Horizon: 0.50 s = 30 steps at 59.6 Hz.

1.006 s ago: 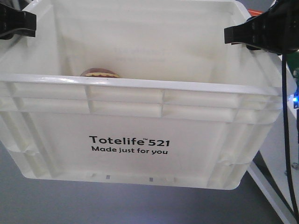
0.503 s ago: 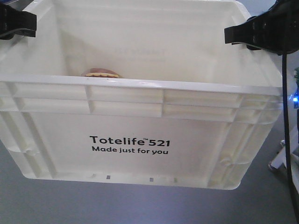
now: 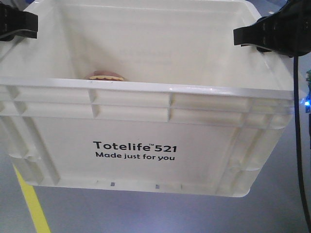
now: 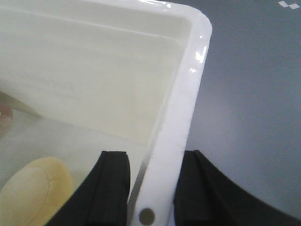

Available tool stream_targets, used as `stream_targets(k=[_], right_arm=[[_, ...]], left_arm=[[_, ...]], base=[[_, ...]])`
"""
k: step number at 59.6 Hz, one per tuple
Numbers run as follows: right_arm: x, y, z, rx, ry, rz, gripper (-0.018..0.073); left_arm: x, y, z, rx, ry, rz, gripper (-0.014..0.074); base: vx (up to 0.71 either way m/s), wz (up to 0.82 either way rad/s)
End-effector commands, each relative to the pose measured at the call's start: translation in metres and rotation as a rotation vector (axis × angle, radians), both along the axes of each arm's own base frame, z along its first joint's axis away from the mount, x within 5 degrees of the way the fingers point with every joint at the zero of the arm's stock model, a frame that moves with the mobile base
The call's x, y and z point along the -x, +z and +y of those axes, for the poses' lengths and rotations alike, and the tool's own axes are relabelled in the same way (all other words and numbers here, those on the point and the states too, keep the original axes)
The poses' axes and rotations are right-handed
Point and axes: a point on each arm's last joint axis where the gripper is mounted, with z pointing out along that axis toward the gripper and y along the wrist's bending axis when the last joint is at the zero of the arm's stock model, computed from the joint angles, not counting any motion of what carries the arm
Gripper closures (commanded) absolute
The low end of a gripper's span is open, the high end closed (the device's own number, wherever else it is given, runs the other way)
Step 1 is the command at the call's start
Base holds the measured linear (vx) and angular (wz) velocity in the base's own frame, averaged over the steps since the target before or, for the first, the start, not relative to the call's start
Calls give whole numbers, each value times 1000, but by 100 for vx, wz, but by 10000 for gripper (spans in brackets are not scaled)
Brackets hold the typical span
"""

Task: Place moving items into box and shelve

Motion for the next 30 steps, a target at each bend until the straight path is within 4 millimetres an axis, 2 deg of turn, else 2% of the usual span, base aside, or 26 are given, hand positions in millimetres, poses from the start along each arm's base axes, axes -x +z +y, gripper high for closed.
stream_targets(k=[1,30], right_arm=[[4,36,5,-139,26,-206,565],[4,36,5,-139,26,-206,565]], left_arm=[[11,37,-9,156,-41,-196,603],[11,37,-9,156,-41,-195,603]], base=[[-7,56],[-6,51]])
